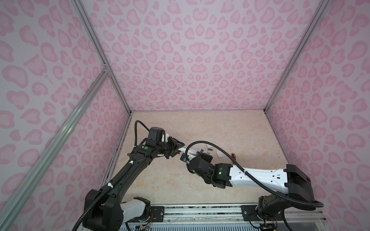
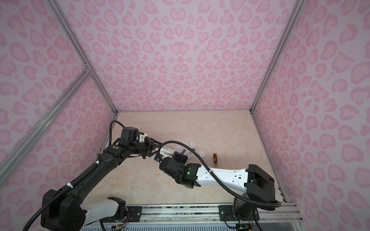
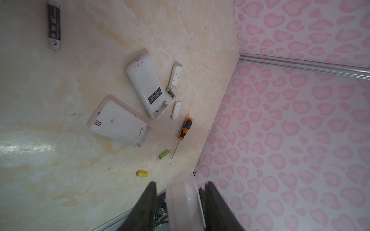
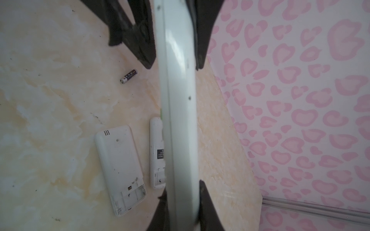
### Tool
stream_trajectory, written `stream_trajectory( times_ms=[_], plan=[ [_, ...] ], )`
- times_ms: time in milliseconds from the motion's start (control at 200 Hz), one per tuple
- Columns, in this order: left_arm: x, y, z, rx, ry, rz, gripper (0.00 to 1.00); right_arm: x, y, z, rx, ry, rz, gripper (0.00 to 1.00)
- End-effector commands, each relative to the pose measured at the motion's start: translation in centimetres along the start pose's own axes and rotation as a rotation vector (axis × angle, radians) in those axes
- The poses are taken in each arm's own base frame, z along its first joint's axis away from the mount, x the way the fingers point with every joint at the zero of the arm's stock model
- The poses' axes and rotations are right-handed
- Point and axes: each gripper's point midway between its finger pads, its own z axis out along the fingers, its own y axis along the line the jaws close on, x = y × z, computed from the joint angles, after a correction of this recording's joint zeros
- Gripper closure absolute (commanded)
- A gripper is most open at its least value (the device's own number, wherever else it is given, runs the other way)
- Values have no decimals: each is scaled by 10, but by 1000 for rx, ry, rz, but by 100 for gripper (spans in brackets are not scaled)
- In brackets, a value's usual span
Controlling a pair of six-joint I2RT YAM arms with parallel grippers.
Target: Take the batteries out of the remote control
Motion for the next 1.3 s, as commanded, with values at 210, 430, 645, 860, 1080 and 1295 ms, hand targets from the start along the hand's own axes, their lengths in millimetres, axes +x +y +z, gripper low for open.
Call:
stream_trajectory(
  times_ms=[210,430,645,860,1080,1295],
  plan=[
    [3,-2,7,22,25,-11,74,-3,-3,0,32,-1,7,83],
    [1,-8,6,34,12,8,88,-6,-4,-5,8,-20,76,57],
    [-27,-1,-2,17,-104,99,96,-21,-2,-24,-142,-46,358,33],
    [-59,26,-18,14,-262,138,96,-34,-7,-24,-394,-144,825,34],
    [-40,-13,-31,217,-221,392,96,-46,-33,-19,-564,-210,1142,41],
    [-21,-45,-57,367,-255,529,96,-51,-42,-15,-666,-239,1334,35]
  ],
)
